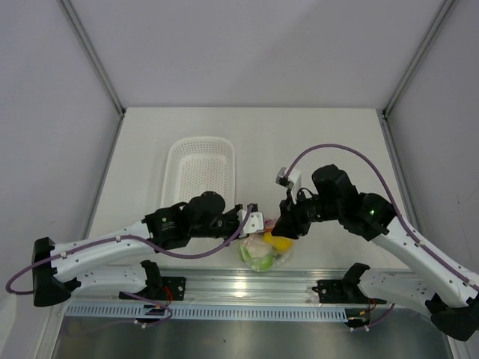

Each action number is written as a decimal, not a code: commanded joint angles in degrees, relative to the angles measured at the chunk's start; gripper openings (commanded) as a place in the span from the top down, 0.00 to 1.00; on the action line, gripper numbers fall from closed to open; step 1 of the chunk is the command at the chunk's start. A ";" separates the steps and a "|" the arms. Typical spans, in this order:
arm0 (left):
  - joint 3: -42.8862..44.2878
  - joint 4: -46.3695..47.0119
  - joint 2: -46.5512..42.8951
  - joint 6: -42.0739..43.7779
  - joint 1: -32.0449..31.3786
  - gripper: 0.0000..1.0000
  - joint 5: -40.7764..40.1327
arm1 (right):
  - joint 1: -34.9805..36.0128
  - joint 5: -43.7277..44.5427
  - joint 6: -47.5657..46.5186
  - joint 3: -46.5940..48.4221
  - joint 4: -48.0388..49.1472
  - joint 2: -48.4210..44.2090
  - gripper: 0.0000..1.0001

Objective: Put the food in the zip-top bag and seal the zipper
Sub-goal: Zip the zipper food storage bag at the center of the board.

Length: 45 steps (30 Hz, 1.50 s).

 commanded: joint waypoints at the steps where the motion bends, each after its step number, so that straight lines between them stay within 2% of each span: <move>1: 4.30 -2.05 -0.60 -2.07 0.28 0.99 3.36 | 0.19 -2.85 -2.29 4.85 -0.51 2.48 0.62; 8: 7.90 -5.30 1.59 -3.12 0.36 1.00 6.26 | 2.30 -2.23 -3.79 5.83 0.19 8.37 0.62; 24: 12.20 -7.76 4.49 -5.05 1.33 0.99 9.25 | 6.52 1.80 -3.44 2.14 2.39 10.84 0.68; 27: 12.47 -8.02 4.84 -5.49 1.77 0.99 9.86 | 6.70 3.12 -3.09 1.08 3.01 10.93 0.76; 28: 12.99 -8.20 4.93 -5.58 1.77 0.99 10.04 | 6.70 3.65 -2.83 0.82 3.18 11.10 0.86; 30: 13.26 -8.55 5.11 -5.76 1.95 0.99 10.13 | 6.96 5.66 -2.39 0.20 3.36 11.28 1.00; 35: 13.17 -9.16 5.46 -6.37 2.21 0.99 9.25 | 7.40 16.80 0.86 -1.38 2.57 10.76 1.00; 40: 11.34 -10.57 4.85 -7.86 2.21 0.99 2.76 | 7.93 26.23 6.31 -4.10 1.95 7.95 1.00; 42: 10.72 -11.27 4.23 -7.96 2.30 0.99 -0.66 | 6.97 27.56 8.86 -3.75 1.25 7.33 1.00; 45: 8.96 -11.63 2.22 -8.66 2.30 1.00 -1.47 | 4.25 26.43 10.97 -4.72 1.86 7.24 1.00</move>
